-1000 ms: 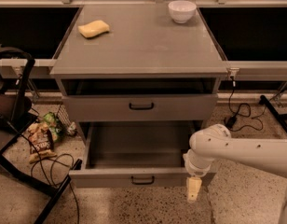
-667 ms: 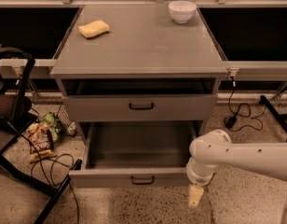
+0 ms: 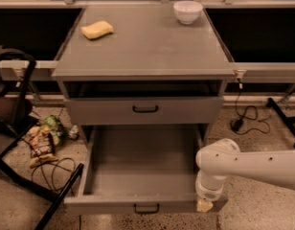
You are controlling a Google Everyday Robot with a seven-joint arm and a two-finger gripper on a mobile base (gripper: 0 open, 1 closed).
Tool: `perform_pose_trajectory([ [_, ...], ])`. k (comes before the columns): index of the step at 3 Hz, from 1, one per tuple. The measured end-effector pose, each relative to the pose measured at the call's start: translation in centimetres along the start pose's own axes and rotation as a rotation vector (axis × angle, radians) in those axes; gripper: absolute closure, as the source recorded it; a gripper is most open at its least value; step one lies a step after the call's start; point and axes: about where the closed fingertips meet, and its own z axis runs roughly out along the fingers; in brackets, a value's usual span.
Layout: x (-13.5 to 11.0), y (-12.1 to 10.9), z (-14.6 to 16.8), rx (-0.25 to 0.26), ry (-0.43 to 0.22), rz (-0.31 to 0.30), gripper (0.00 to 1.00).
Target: Open middle drawer
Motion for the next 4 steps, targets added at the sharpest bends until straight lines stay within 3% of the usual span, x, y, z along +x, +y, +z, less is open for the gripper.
perform_pose_trajectory([
  [1,0.6,1.8,-0.5,-0.034,0.015,0.041,0.89],
  [2,3.6,7.1,-0.9,-0.120,0.086,0.096,1.00],
  [3,4.6,9.2,-0.5,-0.157,0.118,0.096,0.83],
  [4,4.6,9.2,-0.5,-0.156,0.118,0.096,0.60],
])
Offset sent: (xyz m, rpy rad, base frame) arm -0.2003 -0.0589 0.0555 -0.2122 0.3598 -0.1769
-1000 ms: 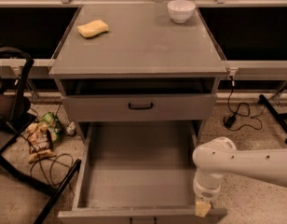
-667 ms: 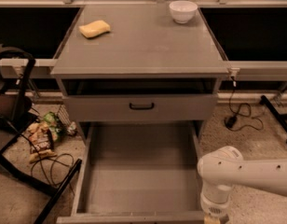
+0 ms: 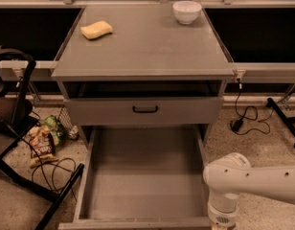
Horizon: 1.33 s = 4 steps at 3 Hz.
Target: Open middle drawer
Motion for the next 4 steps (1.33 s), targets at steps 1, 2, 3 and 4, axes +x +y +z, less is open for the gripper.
perform_pose_trajectory([
  [1,0.0,0.2,-1.3,0.032,0.011,-0.005,0.36],
  [2,0.9,2.1,-5.7,0.094,-0.013,-0.033,0.14],
  [3,3.3,3.2,-13.5,0.212,-0.056,-0.062,0.00],
  [4,5.4,2.9,-18.9,0.290,-0.110,-0.064,0.00],
])
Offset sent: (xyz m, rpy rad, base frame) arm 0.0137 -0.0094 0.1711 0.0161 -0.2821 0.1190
